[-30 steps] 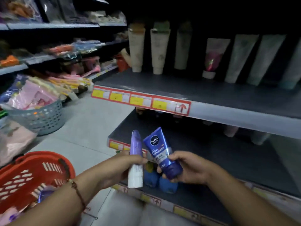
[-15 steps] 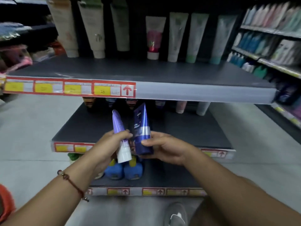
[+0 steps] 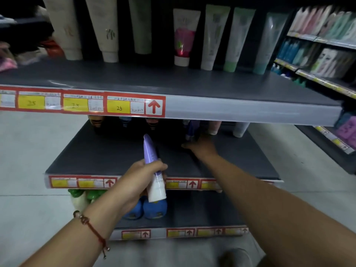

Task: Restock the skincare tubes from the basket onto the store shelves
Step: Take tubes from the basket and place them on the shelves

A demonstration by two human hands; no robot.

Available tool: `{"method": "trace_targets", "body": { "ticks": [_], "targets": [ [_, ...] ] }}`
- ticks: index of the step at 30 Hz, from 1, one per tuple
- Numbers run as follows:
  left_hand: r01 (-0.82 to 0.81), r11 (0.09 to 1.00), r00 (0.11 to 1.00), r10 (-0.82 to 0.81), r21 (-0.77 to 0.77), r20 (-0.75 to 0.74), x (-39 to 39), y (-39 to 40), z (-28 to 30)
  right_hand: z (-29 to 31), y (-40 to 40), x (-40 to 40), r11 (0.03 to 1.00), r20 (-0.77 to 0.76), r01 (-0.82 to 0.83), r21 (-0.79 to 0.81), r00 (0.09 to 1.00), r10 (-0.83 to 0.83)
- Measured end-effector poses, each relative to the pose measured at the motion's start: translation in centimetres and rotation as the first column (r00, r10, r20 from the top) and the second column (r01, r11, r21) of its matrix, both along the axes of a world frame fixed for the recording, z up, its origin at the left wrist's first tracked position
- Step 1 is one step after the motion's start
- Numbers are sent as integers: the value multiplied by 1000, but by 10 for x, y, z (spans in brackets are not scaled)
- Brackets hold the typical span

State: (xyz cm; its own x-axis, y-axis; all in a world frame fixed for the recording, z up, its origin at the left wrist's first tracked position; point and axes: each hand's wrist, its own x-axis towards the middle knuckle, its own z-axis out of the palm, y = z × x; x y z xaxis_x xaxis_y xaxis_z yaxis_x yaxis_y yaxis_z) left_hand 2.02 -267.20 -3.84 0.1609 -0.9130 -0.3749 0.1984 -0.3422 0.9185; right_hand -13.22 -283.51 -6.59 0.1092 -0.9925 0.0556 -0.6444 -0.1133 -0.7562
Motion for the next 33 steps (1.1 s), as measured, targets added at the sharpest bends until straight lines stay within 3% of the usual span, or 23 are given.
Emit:
{"method": "trace_targets", "body": {
  "ticks": [7,13,16,20,22,24,27,30,33],
  "targets": [
    [-6,1000,1000,6,1,4,-7,-2,-5,-28,-9,16,991,3,114,-73,993,-114],
    [2,1000,1000,-2,4,22,-12,4,-6,-27,-14,6,997,-13,48,-56,999,-49],
    [-1,1000,999,1,-5,42,-15,7,-5,-19,-6,1,999,57,40,4,998,-41],
    [-16,1000,994,19,-25,107,-21,11,-3,-3,39,-11,991,260,50,-122,965,-16],
    [-15,1000,992,17,-20,128,-25,12,-2,7,79,-19,993,349,-20,-120,935,61],
    [-8,1000,992,10,-17,127,-30,14,-3,8,121,-30,977,359,-212,-29,910,208],
    [24,1000,985,-21,-18,172,-40,19,-10,-1,167,-49,836,378,-509,204,829,412],
    [30,1000,959,-28,-3,283,-53,29,-21,-8,180,-59,771,354,-551,321,824,441],
    [5,999,940,-18,37,341,-68,41,-37,-26,187,-58,801,259,-511,311,857,446]
  ]
}}
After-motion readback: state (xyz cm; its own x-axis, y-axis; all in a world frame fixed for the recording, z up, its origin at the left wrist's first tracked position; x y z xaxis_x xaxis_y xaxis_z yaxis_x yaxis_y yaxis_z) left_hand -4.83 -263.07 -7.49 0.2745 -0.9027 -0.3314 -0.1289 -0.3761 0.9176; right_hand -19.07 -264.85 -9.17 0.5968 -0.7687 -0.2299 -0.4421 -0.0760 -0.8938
